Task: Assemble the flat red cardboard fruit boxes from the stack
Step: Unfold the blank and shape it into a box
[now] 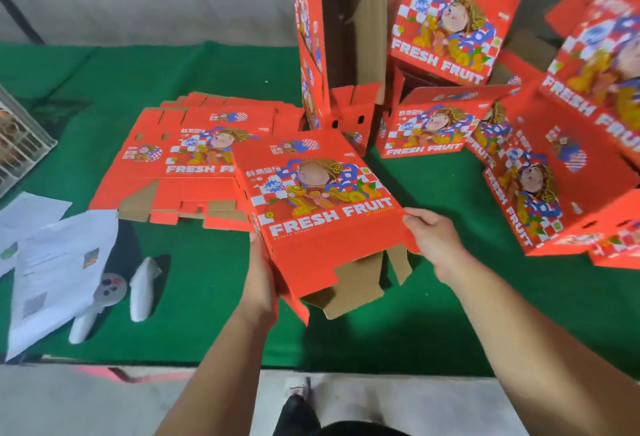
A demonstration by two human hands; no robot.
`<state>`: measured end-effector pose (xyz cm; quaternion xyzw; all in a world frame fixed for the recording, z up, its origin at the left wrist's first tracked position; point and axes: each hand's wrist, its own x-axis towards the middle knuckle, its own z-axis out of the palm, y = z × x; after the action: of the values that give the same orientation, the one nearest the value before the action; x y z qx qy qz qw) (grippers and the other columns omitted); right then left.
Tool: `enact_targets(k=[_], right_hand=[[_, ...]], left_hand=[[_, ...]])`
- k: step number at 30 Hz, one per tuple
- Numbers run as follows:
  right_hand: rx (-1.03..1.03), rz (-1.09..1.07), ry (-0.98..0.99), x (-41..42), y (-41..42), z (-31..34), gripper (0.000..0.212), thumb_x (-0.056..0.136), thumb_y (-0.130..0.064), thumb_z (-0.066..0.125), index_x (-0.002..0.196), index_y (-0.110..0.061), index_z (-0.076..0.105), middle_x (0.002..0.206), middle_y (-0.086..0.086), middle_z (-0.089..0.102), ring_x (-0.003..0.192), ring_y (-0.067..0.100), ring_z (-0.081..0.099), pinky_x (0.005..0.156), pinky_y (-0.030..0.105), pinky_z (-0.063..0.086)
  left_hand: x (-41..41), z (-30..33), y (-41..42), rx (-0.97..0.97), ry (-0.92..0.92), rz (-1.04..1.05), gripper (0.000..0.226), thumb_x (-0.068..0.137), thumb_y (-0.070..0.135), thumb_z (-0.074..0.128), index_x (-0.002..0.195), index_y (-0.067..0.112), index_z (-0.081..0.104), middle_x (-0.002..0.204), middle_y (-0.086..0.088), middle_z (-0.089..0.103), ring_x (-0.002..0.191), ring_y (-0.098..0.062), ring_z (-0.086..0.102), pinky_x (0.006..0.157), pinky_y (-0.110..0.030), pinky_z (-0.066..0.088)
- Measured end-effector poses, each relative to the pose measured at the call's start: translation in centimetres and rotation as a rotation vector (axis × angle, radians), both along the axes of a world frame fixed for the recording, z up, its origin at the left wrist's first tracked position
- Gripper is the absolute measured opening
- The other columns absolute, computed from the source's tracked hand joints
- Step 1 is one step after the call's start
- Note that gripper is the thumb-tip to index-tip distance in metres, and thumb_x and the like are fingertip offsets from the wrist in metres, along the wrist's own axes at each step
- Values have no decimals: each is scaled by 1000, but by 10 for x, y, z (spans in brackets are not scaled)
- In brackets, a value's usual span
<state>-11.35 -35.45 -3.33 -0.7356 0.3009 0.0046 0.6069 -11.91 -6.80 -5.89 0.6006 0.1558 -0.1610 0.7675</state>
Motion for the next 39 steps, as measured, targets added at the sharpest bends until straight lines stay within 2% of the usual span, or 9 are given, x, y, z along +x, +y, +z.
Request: enact_targets(k=[3,7,13,16,21,27,32,35,39], right_hand=[[-11,-19,-19,-28,-37,8,22,101,-31,64,122,-28,71,96,-16,72,77,3,71,56,17,51],[104,-21,31,-59,-78,19,20,97,-43,66,110,-29,73,104,-9,78,86,3,74,73,23,57],[196,27,-34,-81,-119,43,51,86,-66,64,134,-47,60,143,-15,61,129,11,58,107,41,42],[233,29,-138,-74,-124,57,85,66,-76,65,145,-46,53,150,-16,56,140,10,47,124,45,25],[-25,159,-236,-59,-122,75,97,70,-73,74,153,-57,27,135,-45,47,121,-23,44,107,31,31],[-188,55,-260,-24,-112,106,95,74,-54,68,159,-42,27,150,-7,48,136,11,45,105,38,36],[-178,117,-139,-2,-110,132,50,85,-57,67,132,-49,52,125,-23,55,100,-9,54,86,27,41],[-172,78,-142,12,-99,125,90,93,-53,68,163,-39,13,164,-9,31,141,9,37,108,33,27],[-148,-202,-395,23,-61,113,62,93,-49,65,142,-31,33,136,-8,53,106,-15,51,91,27,44]], left_hand=[[-23,8,-39,-61,-60,-42,76,97,79,17,142,36,61,138,-6,68,128,-24,64,101,-48,49],[-45,7,-80,47,-87,-69,72,97,79,15,122,45,73,112,-5,79,82,-19,74,56,-25,50],[-48,16,-107,140,-43,57,72,98,77,24,94,27,75,61,-3,67,52,-14,63,61,-30,44],[-35,26,-114,117,-85,24,74,99,77,25,83,26,77,75,0,74,67,-11,69,69,-31,44],[-1,51,-122,123,-79,44,41,81,81,40,98,62,72,94,30,75,99,-13,63,82,-37,43],[49,76,-114,377,-68,32,81,79,81,36,134,27,60,134,-5,62,121,-25,59,111,-49,41],[82,87,-116,395,-241,51,44,99,55,53,121,17,56,65,5,74,60,-7,72,74,-37,53],[94,93,-117,312,-222,46,70,85,50,54,148,22,44,96,-22,72,68,-35,73,83,-47,61],[101,93,-116,288,-485,75,31,91,17,48,109,39,60,118,-15,53,73,-43,71,62,-57,61]])
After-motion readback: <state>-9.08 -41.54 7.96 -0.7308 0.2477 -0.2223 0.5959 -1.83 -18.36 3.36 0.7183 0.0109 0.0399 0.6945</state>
